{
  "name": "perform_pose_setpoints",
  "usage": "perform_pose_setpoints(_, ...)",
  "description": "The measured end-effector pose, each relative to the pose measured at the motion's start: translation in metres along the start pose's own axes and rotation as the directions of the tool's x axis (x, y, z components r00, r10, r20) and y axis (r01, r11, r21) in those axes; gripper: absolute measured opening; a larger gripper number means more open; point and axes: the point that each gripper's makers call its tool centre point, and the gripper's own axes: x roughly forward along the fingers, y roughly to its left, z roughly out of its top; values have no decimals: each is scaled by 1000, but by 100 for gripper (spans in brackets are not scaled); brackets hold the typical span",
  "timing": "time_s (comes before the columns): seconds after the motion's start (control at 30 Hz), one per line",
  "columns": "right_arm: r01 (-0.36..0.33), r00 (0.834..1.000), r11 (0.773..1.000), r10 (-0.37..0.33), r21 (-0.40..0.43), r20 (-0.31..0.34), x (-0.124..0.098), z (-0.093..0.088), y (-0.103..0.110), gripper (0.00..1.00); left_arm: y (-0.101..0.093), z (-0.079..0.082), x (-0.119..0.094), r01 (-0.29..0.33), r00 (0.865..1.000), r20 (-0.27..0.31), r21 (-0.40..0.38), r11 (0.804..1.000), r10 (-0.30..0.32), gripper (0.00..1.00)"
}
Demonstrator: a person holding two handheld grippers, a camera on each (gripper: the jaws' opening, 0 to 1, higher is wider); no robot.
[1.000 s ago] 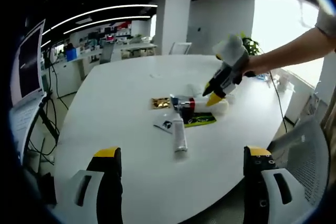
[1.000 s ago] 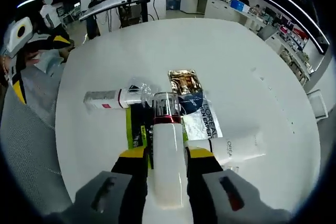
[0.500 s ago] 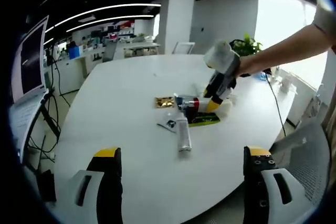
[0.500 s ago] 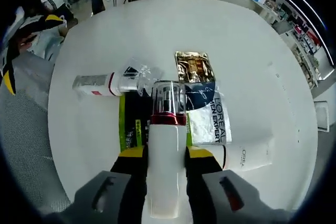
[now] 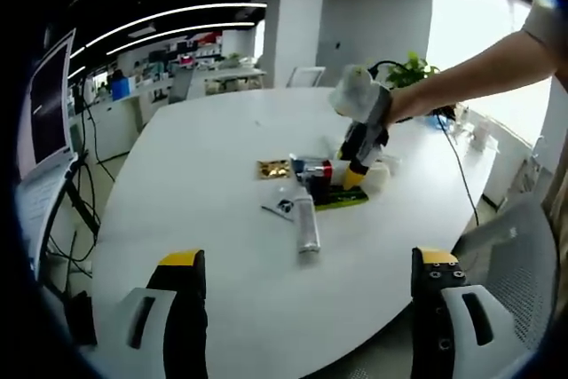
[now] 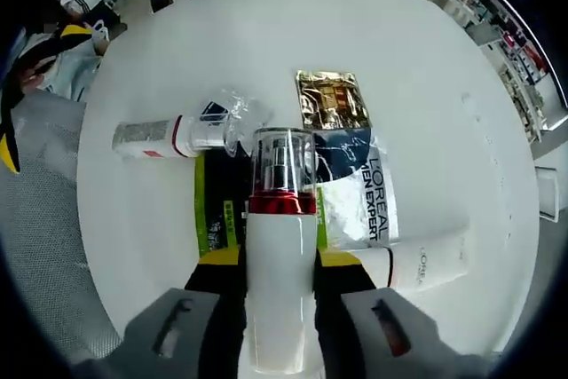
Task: Arrange the skincare products in the storage area until every visible bottle or jar stands upright without overlapping.
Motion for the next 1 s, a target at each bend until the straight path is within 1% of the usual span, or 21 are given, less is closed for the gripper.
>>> perform_pose_setpoints(0.13,19,999,1000,-19,-5,48,-1,1,-2,28,-1,6,2,4,1000,8,5,1000,-4,94)
perform_pose_setpoints(0.27,42,995,999,-41,-4,90,-2,2,-1,27,-6,16,4,17,1000,23,22,1000,-18,94)
perform_pose_setpoints(0.33,50,994,999,-48,-12,101,-4,1,1,27,-9,21,4,25,999,32,34,999,-26,94)
perform_pose_setpoints(0.37,53,992,999,-51,-12,117,-7,1,3,27,-11,23,4,27,999,34,39,999,-28,94)
perform_pose_setpoints(0.5,38,981,998,-45,42,191,-19,2,11,27,-16,29,5,47,998,44,59,997,-49,94)
perform_pose_setpoints(0.6,39,967,996,-58,81,247,-31,1,13,27,-24,36,4,77,995,58,60,995,-80,93)
perform_pose_setpoints(0.67,25,953,993,-59,120,296,-41,2,18,27,-29,40,3,98,993,64,60,993,-102,92)
perform_pose_setpoints(0.7,13,946,990,-59,143,319,-48,1,21,27,-34,44,3,119,990,72,58,991,-123,91)
perform_pose_setpoints(0.73,16,941,988,-68,156,332,-52,0,22,27,-38,47,3,140,986,80,52,989,-144,90)
perform_pose_setpoints(0.8,19,930,985,-81,172,359,-61,-4,25,27,-42,53,2,162,982,94,49,986,-166,89)
perform_pose_setpoints(0.83,10,921,984,-79,179,381,-66,-4,28,27,-46,60,2,183,976,109,45,982,-187,89)
perform_pose_setpoints(0.87,-2,913,979,-82,204,399,-69,-4,30,26,-49,63,2,200,972,116,42,979,-203,89)
perform_pose_setpoints(0.9,-10,901,973,-91,230,424,-76,-5,33,26,-54,69,1,226,965,128,40,973,-230,88)
perform_pose_setpoints(0.93,-17,892,971,-93,239,443,-81,-6,35,26,-58,73,1,248,958,138,36,968,-251,86)
perform_pose_setpoints(0.97,-46,877,964,-86,261,473,-88,-6,41,26,-64,78,1,286,947,146,29,958,-287,84)
perform_pose_setpoints(1.0,-60,866,959,-88,277,493,-93,-6,44,26,-68,83,0,311,937,158,18,950,-310,82)
